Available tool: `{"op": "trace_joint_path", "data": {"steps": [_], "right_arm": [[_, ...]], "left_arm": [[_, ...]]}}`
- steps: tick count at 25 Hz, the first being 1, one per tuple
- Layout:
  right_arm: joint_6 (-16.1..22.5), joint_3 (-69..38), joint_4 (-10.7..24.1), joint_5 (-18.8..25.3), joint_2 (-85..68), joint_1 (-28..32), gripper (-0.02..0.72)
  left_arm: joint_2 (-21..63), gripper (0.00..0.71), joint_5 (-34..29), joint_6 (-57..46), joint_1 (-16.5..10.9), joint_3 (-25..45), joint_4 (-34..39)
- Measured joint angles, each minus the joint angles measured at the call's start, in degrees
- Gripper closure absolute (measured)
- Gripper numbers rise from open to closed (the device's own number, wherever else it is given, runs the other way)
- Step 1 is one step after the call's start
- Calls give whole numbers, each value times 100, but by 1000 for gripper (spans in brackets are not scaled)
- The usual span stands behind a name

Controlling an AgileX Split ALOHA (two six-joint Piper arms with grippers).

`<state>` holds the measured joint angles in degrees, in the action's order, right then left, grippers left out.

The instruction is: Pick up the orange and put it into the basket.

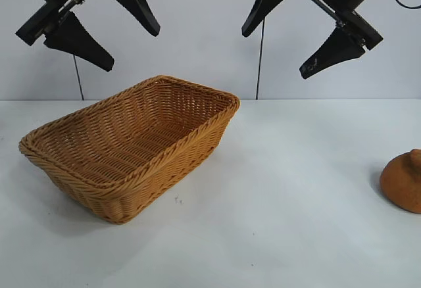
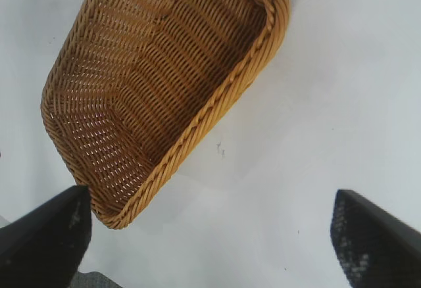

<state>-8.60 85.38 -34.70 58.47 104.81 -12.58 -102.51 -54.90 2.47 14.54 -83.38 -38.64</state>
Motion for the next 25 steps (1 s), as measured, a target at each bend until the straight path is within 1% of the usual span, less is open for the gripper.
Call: {"op": "trace_joint_path", "data": {"steps": [12,25], "right_arm": [[0,0,1,11,0,0,25],[0,0,1,134,0,0,25]], "left_arm": [[0,191,5,0,0,0,-2],[0,191,28,0,0,0,-2]]}}
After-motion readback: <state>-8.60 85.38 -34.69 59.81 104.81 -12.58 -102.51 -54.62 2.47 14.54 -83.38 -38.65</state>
